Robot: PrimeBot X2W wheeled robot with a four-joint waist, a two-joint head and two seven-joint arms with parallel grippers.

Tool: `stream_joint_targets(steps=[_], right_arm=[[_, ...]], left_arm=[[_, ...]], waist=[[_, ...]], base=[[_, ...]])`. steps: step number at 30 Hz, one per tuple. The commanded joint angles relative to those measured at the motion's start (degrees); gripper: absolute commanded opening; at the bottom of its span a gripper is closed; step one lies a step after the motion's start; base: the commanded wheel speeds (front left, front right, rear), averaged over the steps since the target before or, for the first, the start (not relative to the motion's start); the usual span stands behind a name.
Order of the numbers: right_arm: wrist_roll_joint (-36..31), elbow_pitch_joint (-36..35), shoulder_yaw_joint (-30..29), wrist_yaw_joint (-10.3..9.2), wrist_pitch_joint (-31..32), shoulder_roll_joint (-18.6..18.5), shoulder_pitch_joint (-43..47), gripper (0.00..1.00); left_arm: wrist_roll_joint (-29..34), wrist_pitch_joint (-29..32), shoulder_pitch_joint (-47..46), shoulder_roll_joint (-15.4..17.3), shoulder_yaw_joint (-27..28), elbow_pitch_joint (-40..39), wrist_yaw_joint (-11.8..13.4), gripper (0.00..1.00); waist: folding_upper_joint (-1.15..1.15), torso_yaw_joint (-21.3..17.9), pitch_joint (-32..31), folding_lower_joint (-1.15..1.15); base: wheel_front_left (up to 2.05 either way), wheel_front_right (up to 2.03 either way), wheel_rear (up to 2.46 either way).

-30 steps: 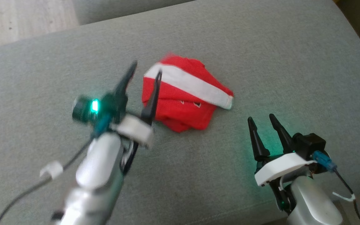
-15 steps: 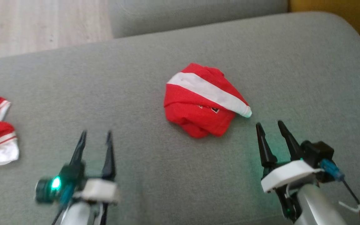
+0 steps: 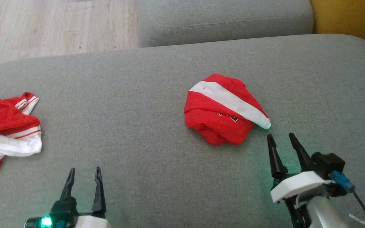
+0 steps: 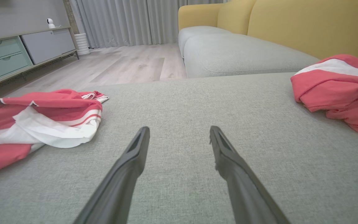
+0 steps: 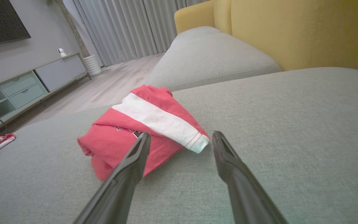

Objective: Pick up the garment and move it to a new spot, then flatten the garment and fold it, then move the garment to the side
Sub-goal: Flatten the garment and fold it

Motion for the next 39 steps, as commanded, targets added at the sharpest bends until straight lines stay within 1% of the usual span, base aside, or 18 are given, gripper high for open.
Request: stream_joint_targets(steps=[1,5,8,12,17,21,25,28,34,39], right_arm=[[-0.9,-1.4,0.4,-0.04,-0.2,-0.1,-1.1,1.00],[-3.3,-0.3,-2.6,-0.04,-0.2,-0.1,-3.0,1.00],[-6.4,1.4,-5.4,-0.04,-0.2,-0.1,-5.6,1.00],[-8.8,3.7,-8.4,-0.04,-0.2,-0.1,-8.8,1.00],[-9.4,5.8,-9.3,-0.04,-0.2,-0.1,-10.7,1.00],[-8.6,7.2,-9.7,-0.04,-0.2,-0.1,-11.1,1.00],[-5.5,9.0,-10.1,-0.04,-0.2,-0.1,-11.3,1.00],[-3.3,10.1,-9.3,-0.04,-0.2,-0.1,-11.6,1.00],[-1.3,9.2,-7.6,-0.04,-0.2,-0.1,-11.8,1.00],[1.7,7.9,-5.6,-0.04,-0.2,-0.1,-11.3,1.00]], left_arm=[[0.8,-0.3,-1.8,-0.2,1.6,-1.3,-0.4,1.00],[1.3,-0.3,-3.2,-0.6,0.3,-1.2,-1.1,1.00],[1.3,-0.3,-4.8,-0.8,-0.8,-1.3,-1.4,1.00],[1.2,-0.3,-6.5,-0.9,-1.8,-0.9,-1.9,1.00],[1.1,-0.3,-7.7,-1.0,-2.4,-0.4,-2.2,1.00],[1.0,-0.3,-8.1,-1.0,-2.6,0.0,-2.3,1.00],[0.8,-0.3,-8.5,-1.0,-3.0,0.2,-2.5,1.00],[0.7,-0.3,-8.9,-1.0,-3.3,0.3,-2.4,1.00],[1.5,-0.3,-9.9,-1.0,-3.9,0.1,-2.7,1.00],[1.8,-0.3,-9.7,-1.0,-4.6,0.1,-3.1,1.00]], waist=[[0.00,0.2,0.4,0.00],[0.00,1.2,2.5,0.00],[0.00,2.5,4.7,0.00],[0.00,4.5,7.6,0.00],[0.00,6.5,10.2,0.00],[0.00,7.1,11.2,0.00],[0.00,7.4,11.8,0.00],[0.00,7.3,12.0,0.00],[0.00,7.2,12.2,0.00],[0.00,7.6,12.2,0.00]], base=[[0.00,0.00,0.00],[0.00,0.00,0.00],[0.00,0.00,0.00],[0.00,0.00,0.00],[0.00,0.00,0.00],[0.00,0.00,0.00],[0.00,0.00,0.00],[0.00,0.00,0.00],[0.00,0.00,0.00],[0.00,0.00,0.00]])
